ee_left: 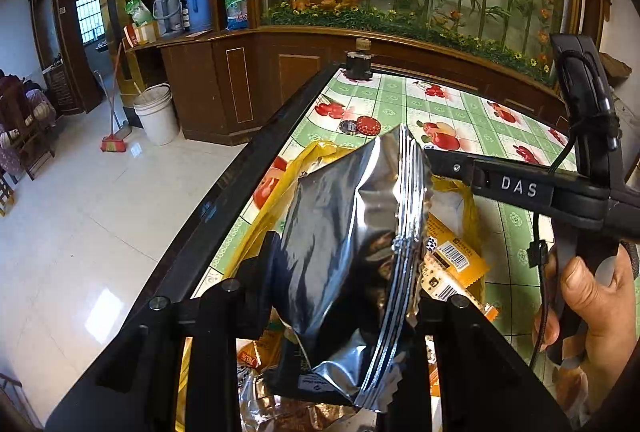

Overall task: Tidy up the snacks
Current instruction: 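Carry the cube and foil bag into the tray and open both tools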

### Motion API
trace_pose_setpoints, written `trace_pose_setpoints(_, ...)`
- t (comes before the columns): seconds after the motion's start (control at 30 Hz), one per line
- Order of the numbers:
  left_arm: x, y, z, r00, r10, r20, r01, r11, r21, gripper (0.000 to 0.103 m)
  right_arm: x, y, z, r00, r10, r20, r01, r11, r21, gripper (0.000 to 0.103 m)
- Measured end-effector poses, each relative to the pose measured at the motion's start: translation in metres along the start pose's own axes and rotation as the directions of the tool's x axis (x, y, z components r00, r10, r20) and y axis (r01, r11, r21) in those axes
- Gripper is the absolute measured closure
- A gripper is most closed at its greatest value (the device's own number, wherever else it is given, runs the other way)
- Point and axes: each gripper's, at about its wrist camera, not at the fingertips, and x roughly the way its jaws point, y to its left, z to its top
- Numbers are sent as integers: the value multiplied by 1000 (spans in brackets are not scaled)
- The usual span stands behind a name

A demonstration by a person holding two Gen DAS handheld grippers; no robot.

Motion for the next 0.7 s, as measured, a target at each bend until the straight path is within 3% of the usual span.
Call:
trace_pose_setpoints(0.53,22,-7,-9,998,22,-63,-22,1000,1,75,21,-11,-19,999,-6,-54,8,999,32,65)
trace_pose_setpoints(0.6,21,-7,-9,998,35,-59,-35,999,1,66,20,-11,-20,998,-12,-56,14,999,37,61)
trace_pose_setpoints(0.67,16,-6,-8,998,35,-48,-35,999,-8,35,19,-12,-20,998,-10,-55,12,999,48,34)
trace_pose_setpoints(0.7,13,-6,-8,998,41,-40,-41,999,-12,29,17,-11,-20,999,-8,-49,10,999,47,29)
